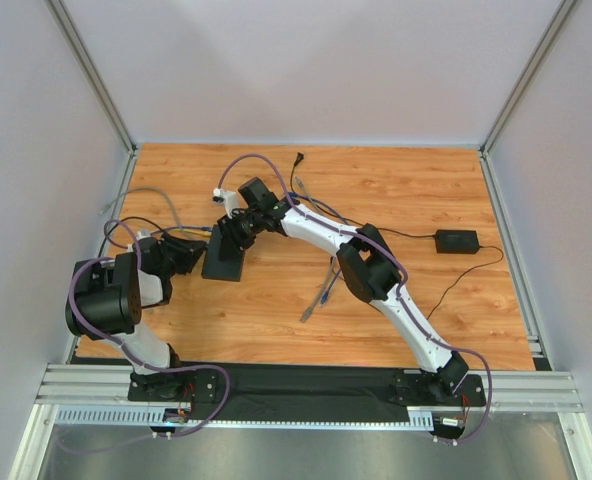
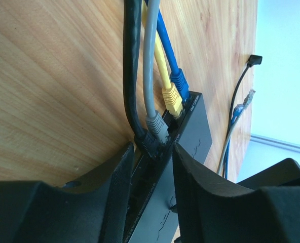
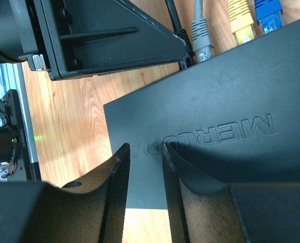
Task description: Pull the plug from the switch port
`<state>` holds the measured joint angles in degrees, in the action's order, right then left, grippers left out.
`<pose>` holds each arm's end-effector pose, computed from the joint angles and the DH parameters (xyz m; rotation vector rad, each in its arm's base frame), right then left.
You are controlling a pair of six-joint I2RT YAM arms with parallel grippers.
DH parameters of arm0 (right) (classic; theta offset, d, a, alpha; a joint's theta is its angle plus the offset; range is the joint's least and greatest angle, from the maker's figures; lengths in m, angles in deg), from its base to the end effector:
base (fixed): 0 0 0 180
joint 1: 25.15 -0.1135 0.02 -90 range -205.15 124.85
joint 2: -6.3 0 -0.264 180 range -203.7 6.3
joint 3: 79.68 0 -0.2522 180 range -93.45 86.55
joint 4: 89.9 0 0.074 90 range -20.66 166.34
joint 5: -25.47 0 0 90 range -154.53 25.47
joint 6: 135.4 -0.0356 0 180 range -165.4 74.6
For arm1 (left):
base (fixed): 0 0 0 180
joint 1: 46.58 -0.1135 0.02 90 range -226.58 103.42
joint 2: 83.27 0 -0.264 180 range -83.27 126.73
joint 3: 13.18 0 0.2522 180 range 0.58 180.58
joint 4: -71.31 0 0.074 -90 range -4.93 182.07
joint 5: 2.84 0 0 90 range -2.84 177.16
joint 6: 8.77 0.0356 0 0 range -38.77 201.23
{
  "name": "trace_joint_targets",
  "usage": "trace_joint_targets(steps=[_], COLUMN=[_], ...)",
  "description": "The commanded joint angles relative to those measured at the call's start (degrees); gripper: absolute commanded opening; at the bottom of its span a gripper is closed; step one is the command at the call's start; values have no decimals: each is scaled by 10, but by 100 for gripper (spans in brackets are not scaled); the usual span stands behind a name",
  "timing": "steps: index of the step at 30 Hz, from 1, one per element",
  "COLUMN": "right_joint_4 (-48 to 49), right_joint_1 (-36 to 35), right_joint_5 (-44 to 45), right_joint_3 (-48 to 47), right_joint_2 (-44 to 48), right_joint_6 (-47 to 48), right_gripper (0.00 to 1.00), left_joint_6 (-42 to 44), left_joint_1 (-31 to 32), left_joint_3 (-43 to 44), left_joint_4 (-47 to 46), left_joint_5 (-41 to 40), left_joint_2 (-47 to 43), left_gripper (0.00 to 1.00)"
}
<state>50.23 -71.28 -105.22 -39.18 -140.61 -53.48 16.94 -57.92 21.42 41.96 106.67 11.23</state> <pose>0.3712 0.4196 0.1509 -1.1575 2.2450 1.2705 0.2571 0.0394 0.1038 -1.1750 1.8652 -0.8961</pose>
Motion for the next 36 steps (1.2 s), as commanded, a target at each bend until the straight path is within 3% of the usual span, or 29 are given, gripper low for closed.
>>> trace_joint_targets(steps=[1, 22, 36], right_joint_4=[-66, -76, -92], right_joint_1=[3, 10, 18], right_joint_5=[10, 10, 49], right_joint_3=[0, -22, -65], right_joint_2=[-28, -36, -66], right_joint_6=[-3, -1, -22], right_gripper=[34, 34, 34], left_joint_6=[29, 36, 23], left_joint_1=[2, 3, 3], left_joint_3=[-5, 18, -3], left_joint_4=[38, 59, 46], left_joint_5=[-4, 4, -19], left_joint_2=[5, 17, 16], left_gripper=[43, 35, 0])
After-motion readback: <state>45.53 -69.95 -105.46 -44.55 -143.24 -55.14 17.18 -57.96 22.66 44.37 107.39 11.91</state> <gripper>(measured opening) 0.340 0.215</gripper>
